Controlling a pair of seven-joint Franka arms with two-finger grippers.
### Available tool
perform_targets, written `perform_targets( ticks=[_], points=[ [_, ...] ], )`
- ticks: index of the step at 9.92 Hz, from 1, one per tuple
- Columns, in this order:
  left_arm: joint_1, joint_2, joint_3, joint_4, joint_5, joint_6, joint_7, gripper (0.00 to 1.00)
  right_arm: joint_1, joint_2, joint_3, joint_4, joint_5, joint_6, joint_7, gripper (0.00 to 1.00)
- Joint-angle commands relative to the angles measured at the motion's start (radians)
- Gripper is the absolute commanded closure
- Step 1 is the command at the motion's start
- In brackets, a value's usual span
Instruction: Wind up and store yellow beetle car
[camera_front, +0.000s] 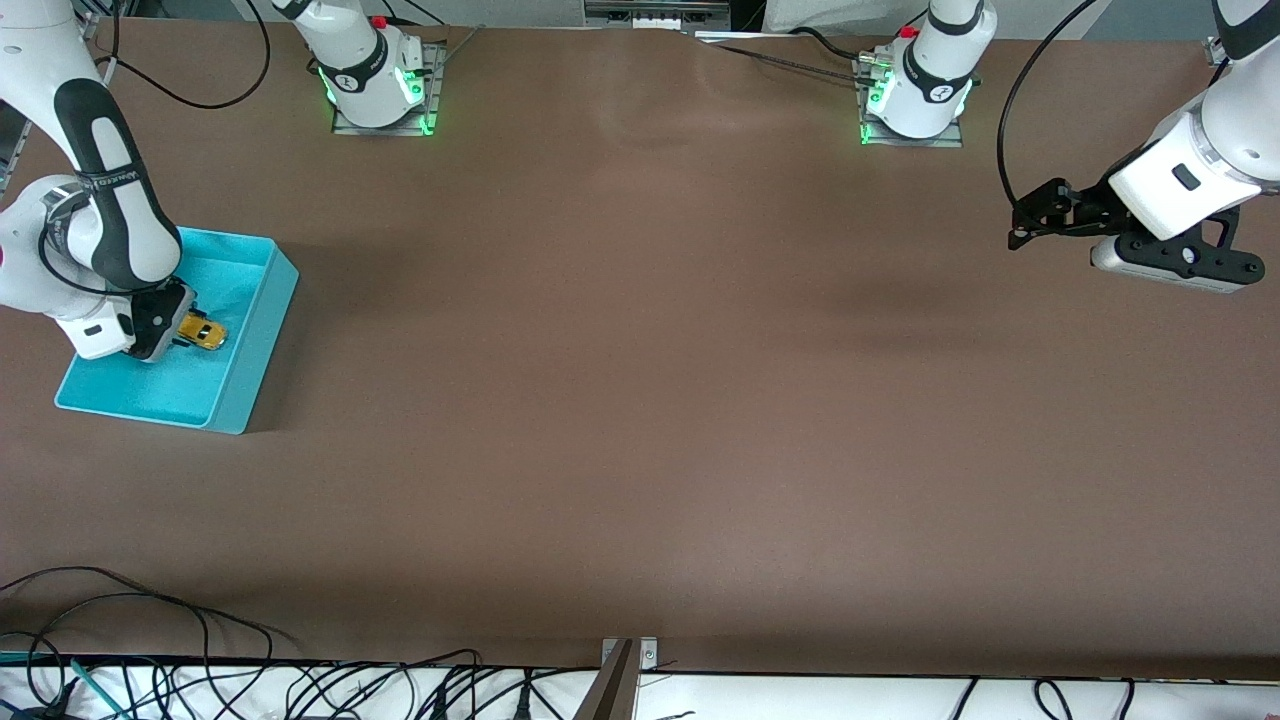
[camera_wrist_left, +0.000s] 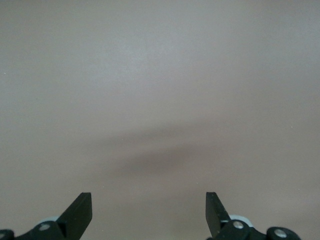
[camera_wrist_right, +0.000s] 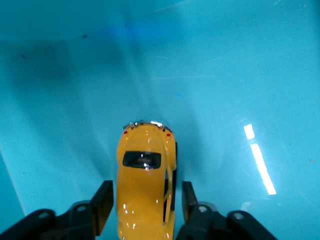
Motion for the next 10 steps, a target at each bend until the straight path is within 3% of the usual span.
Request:
perform_targets(
  ticks=[1, 3, 7, 10],
  points=[
    [-0.007, 0.012, 0.0, 0.029, 0.022, -0.017, -0.011, 0.0, -0.01, -0.033, 0.029, 0.01, 0.025, -0.004, -0.007, 0.05],
    [-0.008, 0.012, 0.0, 0.029, 0.022, -0.017, -0.013, 0.0, -0.007, -0.113, 0.047, 0.065, 0.026, -0.129, 0.106, 0.01],
    [-0.011, 0.012, 0.0, 0.029, 0.022, -0.017, -0.011, 0.0, 0.032, -0.234, 0.049, 0.252, 0.021, -0.519, 0.441, 0.01],
    [-0.011, 0.012, 0.0, 0.03, 0.022, -0.017, -0.011, 0.0, 0.087, -0.345, 0.049, 0.27, -0.008, -0.555, 0.763, 0.0]
  ],
)
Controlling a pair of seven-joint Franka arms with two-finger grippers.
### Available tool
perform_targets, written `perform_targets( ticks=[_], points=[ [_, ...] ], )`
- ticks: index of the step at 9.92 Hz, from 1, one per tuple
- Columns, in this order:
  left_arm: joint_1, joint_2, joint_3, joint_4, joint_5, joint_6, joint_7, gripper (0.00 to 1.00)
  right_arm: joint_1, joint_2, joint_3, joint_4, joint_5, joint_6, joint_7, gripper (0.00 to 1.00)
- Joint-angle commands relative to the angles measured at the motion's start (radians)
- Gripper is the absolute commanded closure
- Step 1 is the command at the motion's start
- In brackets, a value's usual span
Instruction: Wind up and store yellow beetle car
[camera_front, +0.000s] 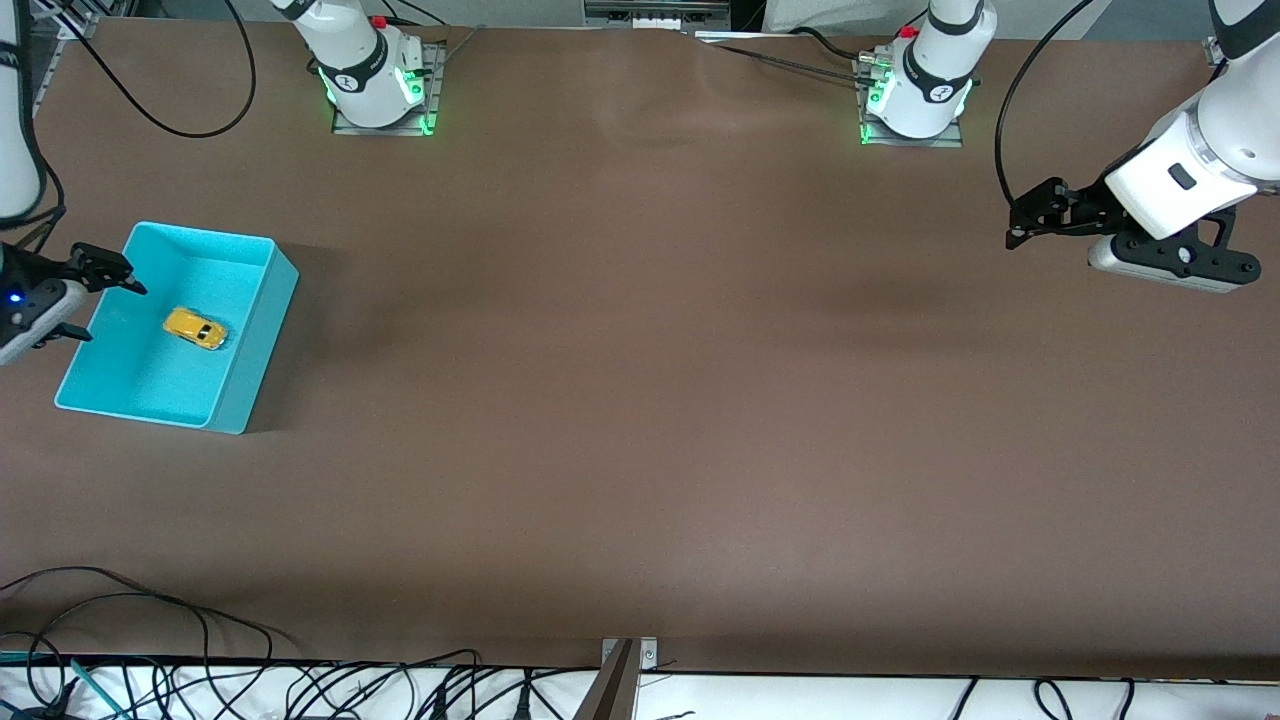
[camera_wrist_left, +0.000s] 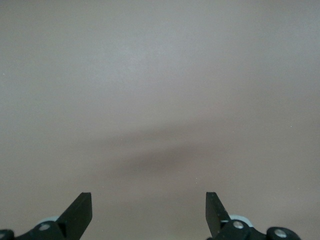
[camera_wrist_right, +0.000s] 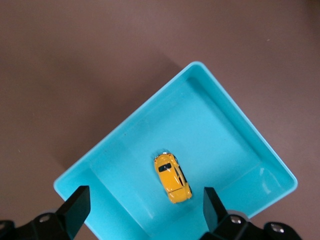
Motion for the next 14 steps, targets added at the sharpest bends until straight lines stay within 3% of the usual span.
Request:
perform_targets(
  ticks=[1, 4, 7, 10, 14],
  points=[
    [-0.01, 0.012, 0.001, 0.03, 0.022, -0.017, -0.011, 0.0, 0.051, -0.074, 0.001, -0.003, -0.044, -0.052, 0.257, 0.0],
    [-0.01, 0.012, 0.0, 0.029, 0.022, -0.017, -0.011, 0.0, 0.149, -0.094, 0.007, 0.09, -0.099, -0.225, 0.657, 0.0],
    [-0.01, 0.012, 0.0, 0.03, 0.022, -0.017, -0.01, 0.0, 0.149, -0.12, 0.076, 0.164, -0.104, -0.3, 0.914, 0.0],
    [-0.01, 0.012, 0.0, 0.03, 0.022, -0.017, -0.008, 0.0, 0.153, -0.115, 0.088, 0.285, -0.13, -0.4, 0.945, 0.0],
    [-0.001, 0.012, 0.001, 0.029, 0.022, -0.025, -0.005, 0.0, 0.154, -0.146, 0.122, 0.239, -0.131, -0.434, 1.028, 0.0]
  ],
)
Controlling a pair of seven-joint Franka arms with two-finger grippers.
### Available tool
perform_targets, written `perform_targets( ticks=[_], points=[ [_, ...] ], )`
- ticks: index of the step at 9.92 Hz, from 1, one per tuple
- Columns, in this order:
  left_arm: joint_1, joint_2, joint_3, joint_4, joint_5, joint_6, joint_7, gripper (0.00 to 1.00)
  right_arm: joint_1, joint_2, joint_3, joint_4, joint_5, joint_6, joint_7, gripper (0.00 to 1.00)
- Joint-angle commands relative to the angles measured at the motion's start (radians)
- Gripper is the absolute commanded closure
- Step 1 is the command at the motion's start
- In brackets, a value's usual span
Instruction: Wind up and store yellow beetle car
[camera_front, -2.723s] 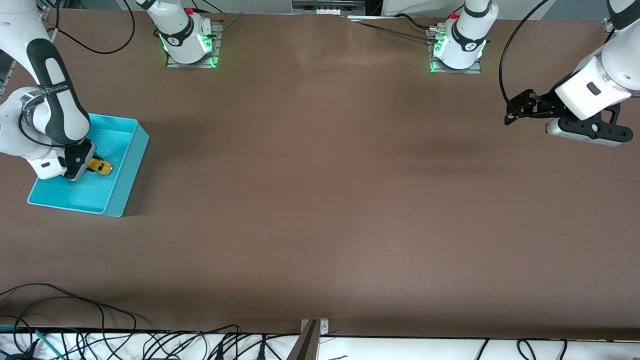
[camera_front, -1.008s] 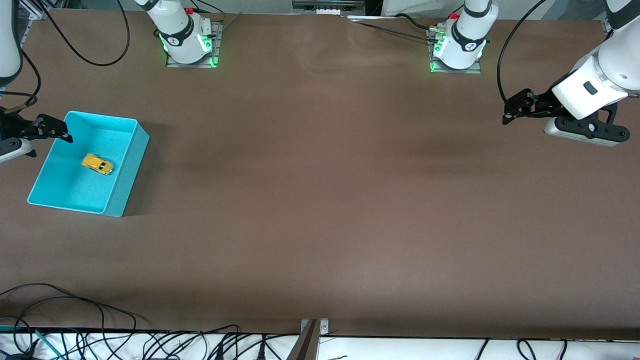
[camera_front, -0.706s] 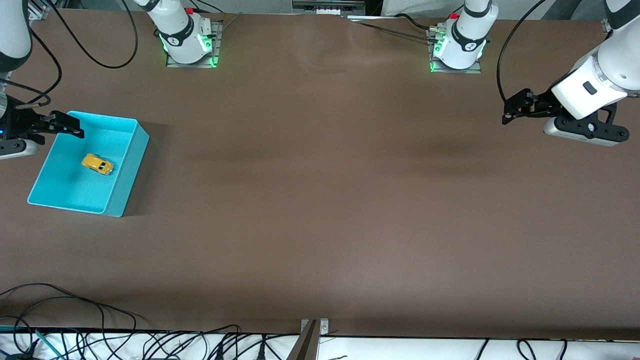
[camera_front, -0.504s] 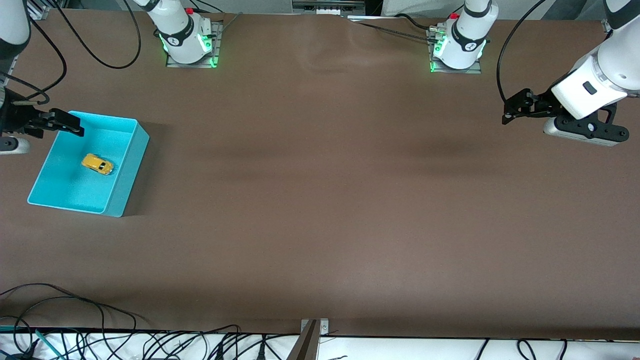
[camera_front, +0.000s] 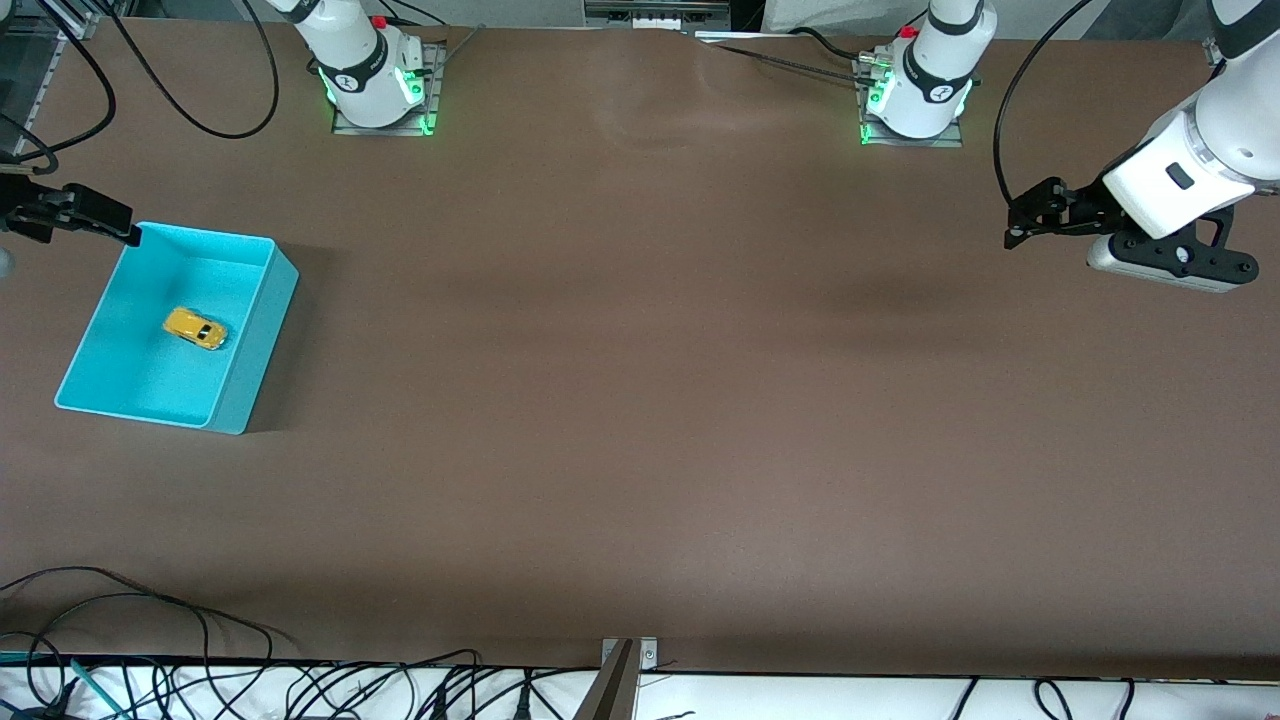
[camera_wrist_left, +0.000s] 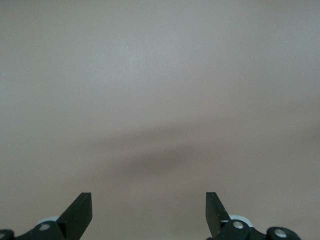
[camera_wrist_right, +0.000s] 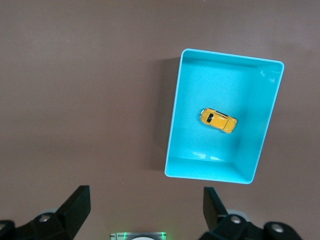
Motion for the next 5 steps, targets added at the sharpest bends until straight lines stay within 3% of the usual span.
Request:
perform_targets(
  ticks=[1, 4, 5],
  points=[
    [0.0, 0.011, 0.0, 0.03, 0.022, -0.045, -0.005, 0.0, 0.002, -0.067, 0.022, -0.071, -0.022, 0.005, 0.04, 0.0],
    [0.0, 0.008, 0.0, 0.031, 0.024, -0.065, -0.008, 0.0, 0.028, -0.096, 0.018, -0.089, -0.022, 0.031, 0.039, 0.0],
    [0.0, 0.008, 0.0, 0.031, 0.024, -0.065, -0.005, 0.0, 0.089, -0.095, -0.02, -0.084, -0.03, 0.034, 0.042, 0.0]
  ],
)
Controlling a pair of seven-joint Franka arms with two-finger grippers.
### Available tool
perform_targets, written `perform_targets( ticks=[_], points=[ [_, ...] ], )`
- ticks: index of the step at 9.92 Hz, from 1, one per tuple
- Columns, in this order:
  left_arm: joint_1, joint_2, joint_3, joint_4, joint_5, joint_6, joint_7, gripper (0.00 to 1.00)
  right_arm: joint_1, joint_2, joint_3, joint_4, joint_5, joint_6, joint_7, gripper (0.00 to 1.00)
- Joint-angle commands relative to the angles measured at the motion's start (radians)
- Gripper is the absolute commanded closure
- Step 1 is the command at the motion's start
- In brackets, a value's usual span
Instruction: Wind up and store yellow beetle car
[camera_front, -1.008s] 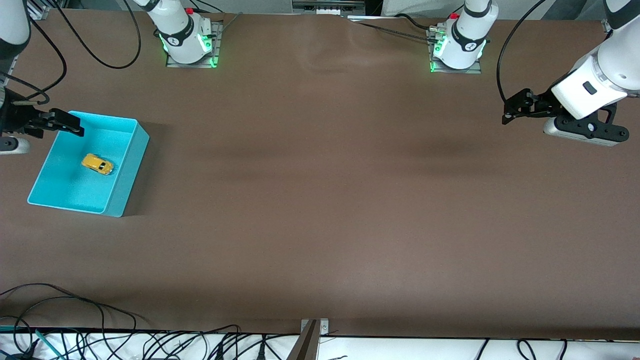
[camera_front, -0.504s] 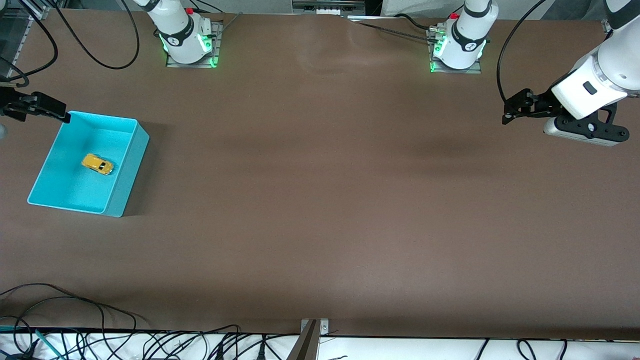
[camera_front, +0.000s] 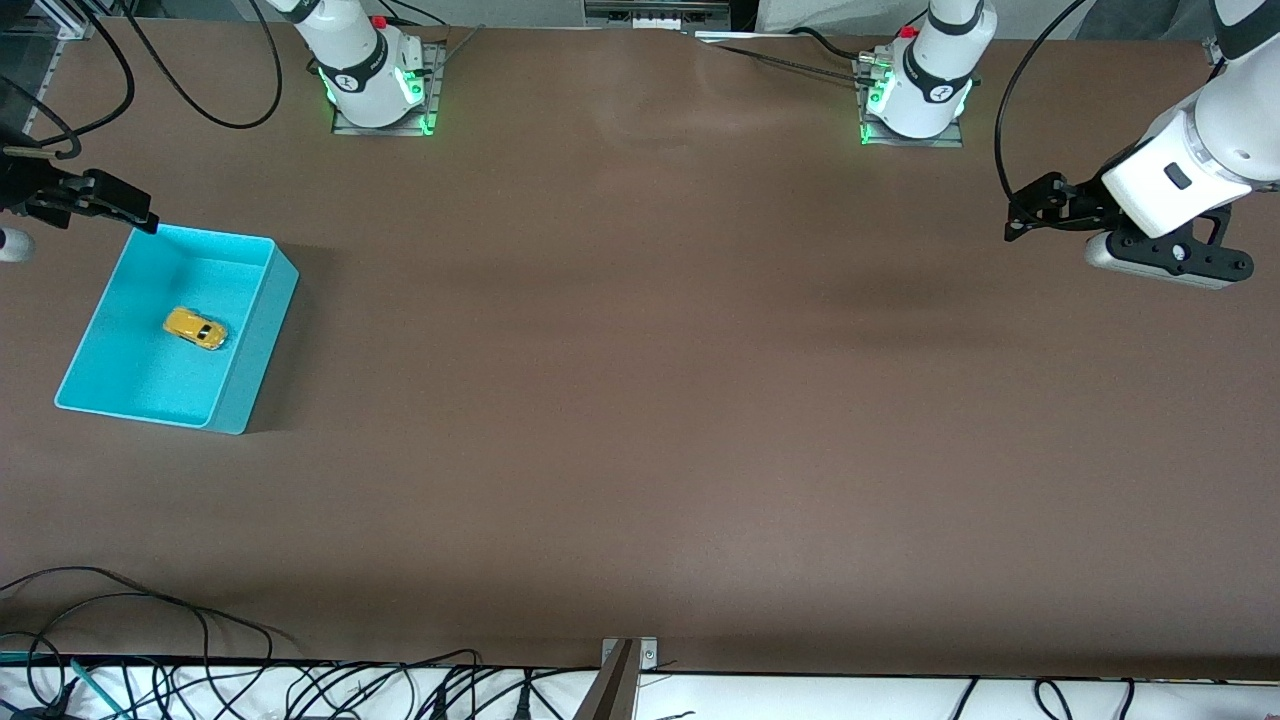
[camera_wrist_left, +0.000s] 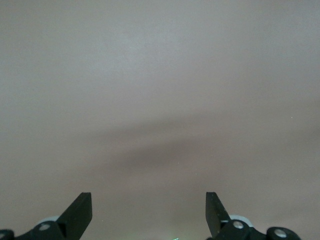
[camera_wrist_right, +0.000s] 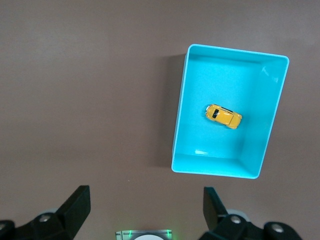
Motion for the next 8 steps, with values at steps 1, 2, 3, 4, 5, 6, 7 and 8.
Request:
perform_targets(
  ticks=[1, 2, 3, 4, 5, 6, 7, 8],
  points=[
    [-0.001, 0.008, -0.001, 0.03, 0.024, -0.025, -0.007, 0.0, 0.113, -0.026, -0.062, -0.024, -0.026, 0.022, 0.019, 0.0],
    [-0.001, 0.008, -0.001, 0.03, 0.024, -0.025, -0.007, 0.0, 0.108, -0.025, -0.061, -0.023, -0.023, 0.022, 0.019, 0.0],
    [-0.001, 0.008, 0.001, 0.03, 0.024, -0.025, -0.005, 0.0, 0.103, -0.022, -0.061, -0.018, -0.02, 0.022, 0.019, 0.0],
    [0.0, 0.008, 0.001, 0.03, 0.024, -0.025, -0.007, 0.0, 0.092, -0.02, -0.061, -0.014, -0.014, 0.02, 0.019, 0.0],
    [0.0, 0.008, 0.001, 0.03, 0.024, -0.025, -0.005, 0.0, 0.092, -0.014, -0.061, -0.012, -0.012, 0.019, 0.021, 0.0],
    [0.0, 0.008, 0.001, 0.031, 0.024, -0.025, -0.005, 0.0, 0.092, -0.014, -0.058, -0.006, -0.012, 0.017, 0.021, 0.0],
    [0.0, 0.008, -0.001, 0.031, 0.024, -0.025, -0.007, 0.0, 0.092, -0.012, -0.058, -0.006, -0.012, 0.017, 0.021, 0.0],
    [0.0, 0.008, -0.001, 0.03, 0.024, -0.025, -0.005, 0.0, 0.091, -0.009, -0.058, -0.006, -0.011, 0.019, 0.021, 0.0]
  ],
)
